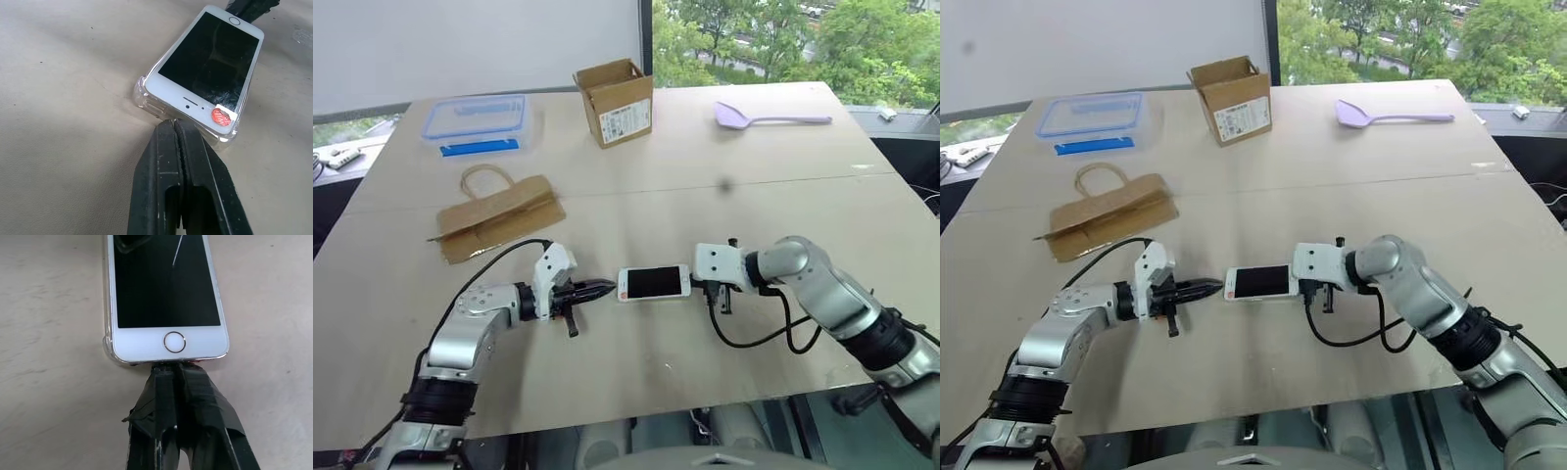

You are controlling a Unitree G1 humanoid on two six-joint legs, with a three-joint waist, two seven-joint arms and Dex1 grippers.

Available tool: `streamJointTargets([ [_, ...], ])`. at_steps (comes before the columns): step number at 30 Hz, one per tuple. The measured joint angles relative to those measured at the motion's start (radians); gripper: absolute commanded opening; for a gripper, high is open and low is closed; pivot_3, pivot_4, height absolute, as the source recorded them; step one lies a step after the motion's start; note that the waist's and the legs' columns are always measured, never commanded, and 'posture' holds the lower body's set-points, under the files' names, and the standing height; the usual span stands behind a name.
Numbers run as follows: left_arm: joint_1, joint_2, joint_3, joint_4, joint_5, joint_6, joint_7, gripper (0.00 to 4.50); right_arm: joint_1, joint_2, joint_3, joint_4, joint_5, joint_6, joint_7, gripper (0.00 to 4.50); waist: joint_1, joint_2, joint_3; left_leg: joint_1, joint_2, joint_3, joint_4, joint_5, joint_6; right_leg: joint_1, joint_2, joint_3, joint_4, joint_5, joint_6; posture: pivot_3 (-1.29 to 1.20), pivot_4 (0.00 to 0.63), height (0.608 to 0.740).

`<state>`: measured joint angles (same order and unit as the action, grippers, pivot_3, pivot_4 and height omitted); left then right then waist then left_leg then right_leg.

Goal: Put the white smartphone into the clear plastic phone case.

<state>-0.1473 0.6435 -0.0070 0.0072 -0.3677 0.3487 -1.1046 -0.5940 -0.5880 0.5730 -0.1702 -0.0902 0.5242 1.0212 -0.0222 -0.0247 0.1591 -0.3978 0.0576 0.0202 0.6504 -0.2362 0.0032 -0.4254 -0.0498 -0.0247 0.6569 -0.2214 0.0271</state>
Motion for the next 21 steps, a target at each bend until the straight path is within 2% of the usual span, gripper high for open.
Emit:
streamJointTargets([
  [11,0.024,-0.006,0.021,-0.02,0.009,0.011,0.006,0.0,0.001,0.057,-0.039,0.061,-0.014,-0.031,0.052,0.07,-0.015,0.0,-0.001,0.003,0.0,-0.001,0.0,0.0,0.0,0.002,0.0,0.001,0.001,0.0,0.0,0.0,0.15,0.74],
  [21,0.109,0.041,0.044,-0.089,-0.051,0.036,-0.052,0.0,0.045,0.015,-0.081,0.015,0.013,-0.042,0.07,0.07,-0.011,0.0,0.0,-0.003,0.0,0.0,-0.002,0.0,0.0,-0.003,0.0,0.001,-0.001,-0.001,-0.001,0.0,0.15,0.74],
])
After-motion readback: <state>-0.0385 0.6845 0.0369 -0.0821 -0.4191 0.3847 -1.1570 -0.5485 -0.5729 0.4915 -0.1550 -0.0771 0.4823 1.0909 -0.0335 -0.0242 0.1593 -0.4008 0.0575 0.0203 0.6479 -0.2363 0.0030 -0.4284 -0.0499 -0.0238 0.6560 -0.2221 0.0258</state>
